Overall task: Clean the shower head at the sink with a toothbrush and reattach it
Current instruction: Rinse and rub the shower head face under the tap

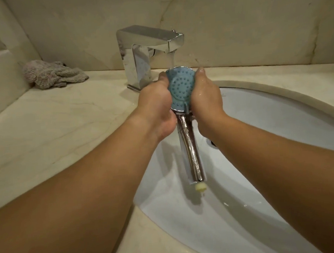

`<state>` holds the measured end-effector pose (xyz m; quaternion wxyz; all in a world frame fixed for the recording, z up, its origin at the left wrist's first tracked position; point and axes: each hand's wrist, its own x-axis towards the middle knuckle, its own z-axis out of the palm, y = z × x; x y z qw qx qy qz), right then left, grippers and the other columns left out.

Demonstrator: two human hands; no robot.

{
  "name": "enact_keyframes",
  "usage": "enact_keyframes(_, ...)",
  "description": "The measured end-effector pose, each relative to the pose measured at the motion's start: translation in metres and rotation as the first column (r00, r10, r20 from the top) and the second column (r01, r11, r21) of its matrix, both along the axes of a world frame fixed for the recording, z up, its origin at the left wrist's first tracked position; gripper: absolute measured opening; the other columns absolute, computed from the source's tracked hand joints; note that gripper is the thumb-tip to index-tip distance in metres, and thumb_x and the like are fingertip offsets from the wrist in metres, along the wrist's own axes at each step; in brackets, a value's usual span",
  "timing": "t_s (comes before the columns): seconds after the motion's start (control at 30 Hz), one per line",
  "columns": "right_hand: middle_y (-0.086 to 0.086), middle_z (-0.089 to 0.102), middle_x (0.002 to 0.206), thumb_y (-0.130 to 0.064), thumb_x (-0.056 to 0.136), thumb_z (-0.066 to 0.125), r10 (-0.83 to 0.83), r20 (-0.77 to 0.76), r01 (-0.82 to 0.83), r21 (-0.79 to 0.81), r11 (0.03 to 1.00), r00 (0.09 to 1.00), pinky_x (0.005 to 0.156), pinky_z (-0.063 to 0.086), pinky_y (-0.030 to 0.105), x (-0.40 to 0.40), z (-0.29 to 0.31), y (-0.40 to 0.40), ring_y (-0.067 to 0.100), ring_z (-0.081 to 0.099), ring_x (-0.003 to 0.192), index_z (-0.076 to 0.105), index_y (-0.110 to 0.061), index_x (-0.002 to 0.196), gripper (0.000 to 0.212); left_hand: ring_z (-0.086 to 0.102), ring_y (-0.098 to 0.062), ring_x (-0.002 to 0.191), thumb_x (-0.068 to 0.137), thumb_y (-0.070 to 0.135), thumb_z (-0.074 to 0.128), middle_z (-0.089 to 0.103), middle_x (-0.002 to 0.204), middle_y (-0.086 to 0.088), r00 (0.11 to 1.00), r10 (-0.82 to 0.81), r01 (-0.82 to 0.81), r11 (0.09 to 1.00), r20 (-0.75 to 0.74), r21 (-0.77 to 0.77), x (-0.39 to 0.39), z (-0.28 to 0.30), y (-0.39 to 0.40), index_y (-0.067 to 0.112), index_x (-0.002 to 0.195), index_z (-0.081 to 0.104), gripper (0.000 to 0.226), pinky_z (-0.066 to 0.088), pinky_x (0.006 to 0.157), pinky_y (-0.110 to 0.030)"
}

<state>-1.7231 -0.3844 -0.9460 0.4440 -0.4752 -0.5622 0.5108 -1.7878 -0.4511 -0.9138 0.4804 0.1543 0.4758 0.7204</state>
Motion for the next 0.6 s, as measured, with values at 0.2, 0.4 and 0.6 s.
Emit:
enact_keyframes(0.2, 0.004, 0.067, 0.099, -0.056, 0.091, 0.053, 0.215, 0.016, -0.214, -0.021, 0.977, 0.977, 0.069, 0.061, 0.036, 0.02, 0.007, -0.003, 0.02, 0.07, 0.083, 0.054, -0.02, 0.106, 0.039, 0.073, -0.024, 0.103, 0.11, 0.031, 0.043, 0.072, 0.118, -0.011, 0.95, -0.05, 0.012, 0.992, -0.308, -0.126, -0.004, -0.002, 0.0, 0.015, 0.133, 0.053, 0.029, 0.061, 0.079, -0.037)
enact_keyframes(0.4, -0.002, 0.059, 0.088, -0.055, 0.097, 0.039, -0.145, 0.559, -0.199, 0.508, 0.838, 0.816, 0.065, 0.043, 0.035, 0.03, 0.011, -0.018, 0.024, 0.057, 0.08, 0.047, -0.022, 0.113, 0.037, 0.069, -0.024, 0.11, 0.108, 0.036, 0.047, 0.073, 0.12, -0.005, 0.941, -0.221, 0.165, 0.961, -0.258, -0.22, 0.004, -0.002, -0.012, 0.022, 0.134, 0.06, 0.032, 0.058, 0.098, -0.047)
enact_keyframes(0.6, -0.004, 0.065, 0.102, -0.043, 0.101, 0.029, -0.002, 0.477, -0.301, 0.558, 0.773, 0.879, 0.078, 0.044, 0.036, 0.028, 0.016, -0.017, 0.017, 0.056, 0.093, 0.059, -0.031, 0.12, 0.038, 0.069, -0.021, 0.096, 0.108, 0.038, 0.044, 0.077, 0.1, -0.004, 0.979, -0.147, 0.132, 0.985, -0.14, -0.115, -0.007, -0.001, -0.008, 0.014, 0.119, 0.072, 0.039, 0.055, 0.093, -0.04)
